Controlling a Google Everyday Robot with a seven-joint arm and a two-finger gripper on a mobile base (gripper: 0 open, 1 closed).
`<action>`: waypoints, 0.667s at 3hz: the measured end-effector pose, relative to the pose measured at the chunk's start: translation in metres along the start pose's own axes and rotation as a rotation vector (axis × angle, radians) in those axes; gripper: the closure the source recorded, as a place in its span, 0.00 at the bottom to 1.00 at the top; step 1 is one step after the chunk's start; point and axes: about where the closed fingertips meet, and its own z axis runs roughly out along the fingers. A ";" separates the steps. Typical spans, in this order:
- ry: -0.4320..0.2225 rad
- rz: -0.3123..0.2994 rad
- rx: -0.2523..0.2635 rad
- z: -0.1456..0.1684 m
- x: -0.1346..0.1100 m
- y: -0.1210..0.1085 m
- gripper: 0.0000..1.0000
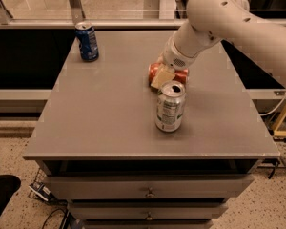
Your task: Knock coke can over
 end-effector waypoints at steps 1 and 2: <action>0.000 -0.001 -0.002 0.001 0.000 0.000 0.36; 0.000 -0.001 -0.002 0.001 0.000 0.000 0.12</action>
Offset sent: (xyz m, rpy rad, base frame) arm -0.0001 0.0007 -0.0008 -0.0002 0.0014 0.0013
